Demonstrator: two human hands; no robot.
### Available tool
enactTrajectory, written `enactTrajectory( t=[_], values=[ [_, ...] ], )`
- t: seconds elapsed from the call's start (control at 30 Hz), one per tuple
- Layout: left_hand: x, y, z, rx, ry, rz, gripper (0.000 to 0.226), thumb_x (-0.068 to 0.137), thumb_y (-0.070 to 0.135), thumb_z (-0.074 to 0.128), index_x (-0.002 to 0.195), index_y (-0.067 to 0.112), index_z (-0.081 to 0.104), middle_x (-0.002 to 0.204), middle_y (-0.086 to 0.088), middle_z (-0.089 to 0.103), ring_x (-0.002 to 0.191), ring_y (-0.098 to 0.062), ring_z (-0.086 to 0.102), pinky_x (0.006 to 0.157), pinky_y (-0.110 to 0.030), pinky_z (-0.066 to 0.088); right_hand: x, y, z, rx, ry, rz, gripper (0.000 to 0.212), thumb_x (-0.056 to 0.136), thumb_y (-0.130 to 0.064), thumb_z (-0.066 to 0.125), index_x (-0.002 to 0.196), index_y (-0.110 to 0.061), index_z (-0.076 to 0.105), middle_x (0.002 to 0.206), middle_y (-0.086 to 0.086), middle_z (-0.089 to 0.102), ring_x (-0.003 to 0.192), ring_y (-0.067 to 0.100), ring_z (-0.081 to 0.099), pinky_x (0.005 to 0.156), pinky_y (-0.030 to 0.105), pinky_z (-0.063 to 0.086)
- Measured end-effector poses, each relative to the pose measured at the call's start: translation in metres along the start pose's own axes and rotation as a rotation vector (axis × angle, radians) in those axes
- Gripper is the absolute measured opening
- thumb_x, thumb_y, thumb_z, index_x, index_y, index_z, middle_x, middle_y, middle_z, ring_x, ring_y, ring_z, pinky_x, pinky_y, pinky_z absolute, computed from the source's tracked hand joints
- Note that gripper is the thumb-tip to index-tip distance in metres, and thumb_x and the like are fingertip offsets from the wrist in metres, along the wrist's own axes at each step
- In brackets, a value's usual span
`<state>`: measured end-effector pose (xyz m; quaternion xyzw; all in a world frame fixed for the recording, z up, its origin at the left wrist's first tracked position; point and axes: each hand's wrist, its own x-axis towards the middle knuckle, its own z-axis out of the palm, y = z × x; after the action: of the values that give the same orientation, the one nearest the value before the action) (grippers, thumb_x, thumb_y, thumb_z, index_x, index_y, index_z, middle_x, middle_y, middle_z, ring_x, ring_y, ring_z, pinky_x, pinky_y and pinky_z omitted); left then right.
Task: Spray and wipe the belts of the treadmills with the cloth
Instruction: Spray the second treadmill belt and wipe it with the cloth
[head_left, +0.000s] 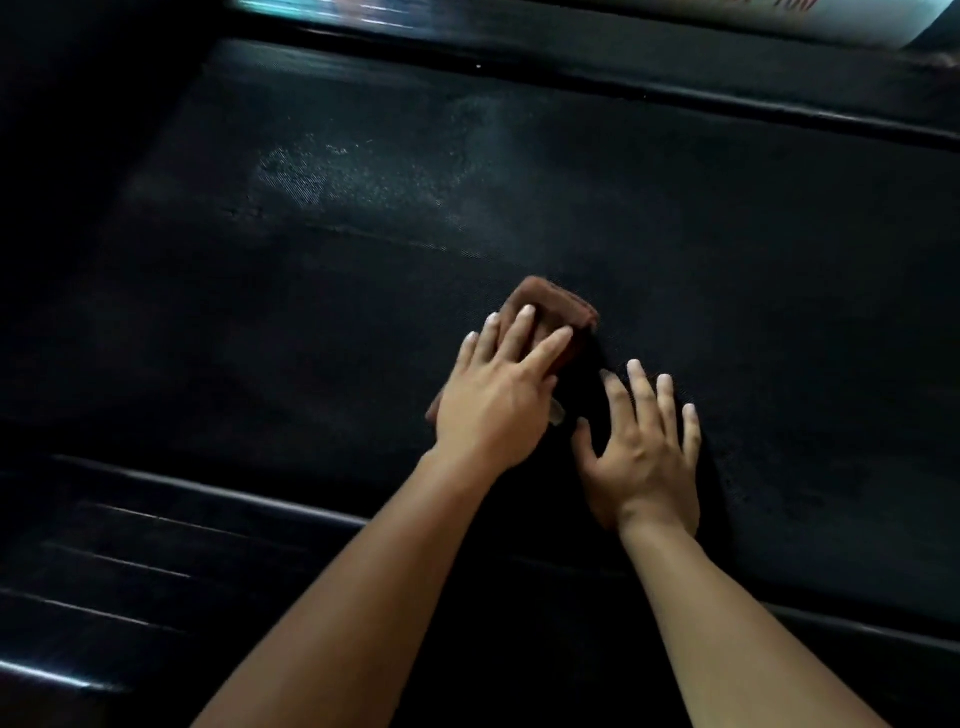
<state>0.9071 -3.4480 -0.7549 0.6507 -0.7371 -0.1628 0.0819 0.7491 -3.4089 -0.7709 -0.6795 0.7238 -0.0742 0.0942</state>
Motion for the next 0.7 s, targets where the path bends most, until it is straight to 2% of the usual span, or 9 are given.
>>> enactTrajectory(
  t=[0.2,0.3,0.4,0.53,0.63,0.7],
  values=[
    [-0.048,-0.091,-0.027,-0.016,0.092,-0.245,0.056,0.100,0.036,0.052,0.153,0.040,0.034,0.166,-0.003,0.021,0.151,-0.037,0.019,0.122,-0.049,0.017,-0.002,-0.001,-0.001,0.003,0.008,-0.002,0.068,0.088,-0.058,0.026,0.150,-0.031,0.033,0.165,-0.001,0.018,0.153,0.024,0.008,0.123,0.049,0.002],
    [-0.043,-0.135,-0.051,-0.046,0.098,-0.431,0.057,0.102,0.036,0.049,0.155,0.040,0.029,0.168,-0.003,0.015,0.153,-0.036,0.013,0.123,-0.048,0.013,-0.002,0.000,0.000,0.001,0.010,-0.002,0.069,0.088,-0.058,0.025,0.150,-0.031,0.034,0.164,-0.001,0.019,0.152,0.025,0.009,0.123,0.050,0.003],
    [-0.019,-0.149,-0.063,-0.076,0.083,-0.508,0.058,0.104,0.039,0.044,0.157,0.042,0.020,0.169,0.000,0.006,0.154,-0.032,0.003,0.125,-0.046,0.009,-0.002,-0.001,0.001,0.007,0.017,-0.001,0.069,0.087,-0.057,0.027,0.150,-0.030,0.036,0.164,0.000,0.021,0.152,0.026,0.011,0.122,0.050,0.004],
    [0.012,-0.118,-0.057,-0.076,0.060,-0.468,0.060,0.104,0.040,0.041,0.158,0.043,0.015,0.169,0.001,0.002,0.155,-0.030,-0.001,0.124,-0.043,0.006,-0.001,0.000,0.001,0.005,0.016,-0.007,0.067,0.089,-0.056,0.029,0.150,-0.030,0.036,0.164,0.000,0.020,0.152,0.026,0.011,0.122,0.051,0.005],
    [0.016,-0.071,-0.036,-0.031,0.067,-0.297,0.060,0.104,0.038,0.044,0.158,0.040,0.017,0.169,-0.005,0.007,0.154,-0.034,0.002,0.124,-0.037,0.004,-0.001,-0.001,0.000,0.004,0.010,-0.005,0.067,0.089,-0.056,0.028,0.150,-0.030,0.035,0.164,0.000,0.019,0.152,0.026,0.010,0.122,0.050,0.004],
    [0.004,-0.040,-0.016,-0.013,0.071,-0.172,0.061,0.102,0.038,0.046,0.157,0.040,0.021,0.168,-0.006,0.011,0.154,-0.035,0.006,0.125,-0.038,0.007,-0.001,-0.001,0.000,0.000,0.006,-0.004,0.068,0.088,-0.056,0.027,0.150,-0.030,0.034,0.164,0.000,0.019,0.152,0.026,0.009,0.122,0.051,0.003]
  ],
)
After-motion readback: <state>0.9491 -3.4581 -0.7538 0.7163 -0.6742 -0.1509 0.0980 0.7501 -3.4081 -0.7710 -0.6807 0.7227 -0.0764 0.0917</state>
